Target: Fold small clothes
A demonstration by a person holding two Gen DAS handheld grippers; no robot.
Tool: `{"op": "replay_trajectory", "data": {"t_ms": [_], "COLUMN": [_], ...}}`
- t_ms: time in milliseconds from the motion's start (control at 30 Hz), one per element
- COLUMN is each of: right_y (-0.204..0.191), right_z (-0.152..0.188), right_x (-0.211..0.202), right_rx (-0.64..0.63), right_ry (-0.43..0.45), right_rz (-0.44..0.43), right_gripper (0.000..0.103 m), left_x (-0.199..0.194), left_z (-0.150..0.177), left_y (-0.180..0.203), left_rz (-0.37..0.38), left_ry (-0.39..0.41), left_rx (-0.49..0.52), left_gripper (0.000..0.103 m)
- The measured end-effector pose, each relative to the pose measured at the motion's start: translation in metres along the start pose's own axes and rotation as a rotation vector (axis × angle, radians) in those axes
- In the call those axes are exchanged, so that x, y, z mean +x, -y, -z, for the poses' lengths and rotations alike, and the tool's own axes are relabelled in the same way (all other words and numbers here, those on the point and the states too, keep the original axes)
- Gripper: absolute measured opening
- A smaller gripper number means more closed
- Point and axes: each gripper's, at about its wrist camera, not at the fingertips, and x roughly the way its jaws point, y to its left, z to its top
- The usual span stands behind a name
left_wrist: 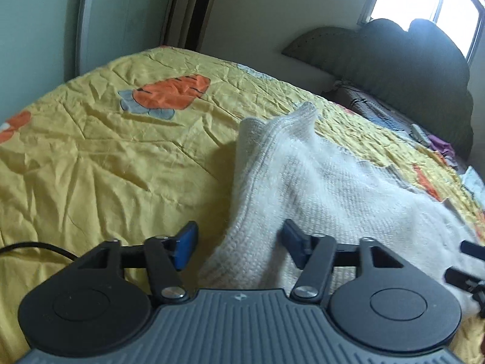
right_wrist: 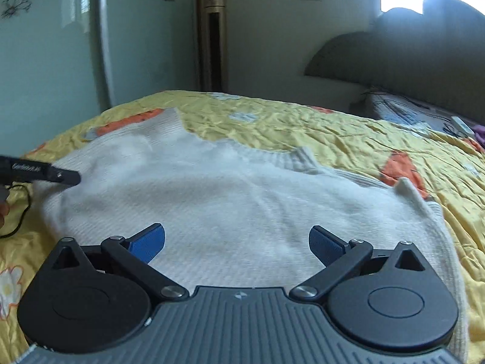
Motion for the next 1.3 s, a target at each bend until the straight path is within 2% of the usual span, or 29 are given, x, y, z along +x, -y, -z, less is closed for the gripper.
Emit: {"op": "replay_trajectory", "data": {"t_ms": [33, 100, 167, 367, 500, 567, 733, 833, 900, 933, 1100, 1300], "right_y": [-0.011, -0.033, -0.049, -0.068, -0.058, -0.057, -0.066, -0.065, -0.064, -0.063, -0.061, -0.061], "right_z": [0.001, 0.002, 0.004, 0.003, 0.012, 0.016, 0.024, 0.031, 0.033, 0.033, 0.032, 0.033], "right_x": [0.001, 0.003, 0.004, 0.000, 0.021, 0.021, 0.020, 0.018, 0.017, 0.017, 0.020, 0.020], "right_rx": [-0.031, -0.089, -0.135, -0.156, -0.129, -0.112, -0.139, -0.126, -0.114, -0.110, -0.104, -0.103], "right_ry": [-0.002, -0.001, 0.004, 0.026, -0.089, -0.078, -0.053, -0.014, -0.007, -0.008, -0.011, -0.012], "right_rz": [-0.013, -0.023, -0.029, -0.067, -0.075, -0.079, -0.046, -0.039, -0.042, -0.044, -0.048, -0.049], "right_gripper": [0.102, 0.102, 0.102, 0.102, 0.103, 0.103, 0.103, 0.103, 0.103, 0.103, 0.103, 0.103], "left_x": [-0.002, -0.009, -0.016, -0.027, -0.022, -0.023, -0.025, -0.026, -0.026, -0.028, -0.031, -0.032], "left_z": [0.000, 0.001, 0.002, 0.010, 0.014, 0.012, 0.013, 0.014, 0.015, 0.015, 0.017, 0.018], "left_y": [-0.001, 0.003, 0.008, -0.008, -0.018, -0.013, 0.002, 0.004, 0.003, 0.003, 0.003, 0.004], "left_rz": [0.018, 0.008, 0.022, 0.062, 0.085, 0.072, -0.008, -0.049, -0.101, -0.131, -0.176, -0.193], "left_ry": [0.001, 0.022, 0.045, 0.027, 0.012, 0.009, 0.021, 0.026, 0.035, 0.049, 0.060, 0.054], "left_rx": [-0.021, 0.001, 0.031, 0.020, 0.009, 0.033, 0.110, 0.112, 0.107, 0.109, 0.136, 0.134], "left_gripper": [0.037, 0.019, 0.013, 0.011, 0.011, 0.012, 0.020, 0.034, 0.072, 0.077, 0.081, 0.083]}}
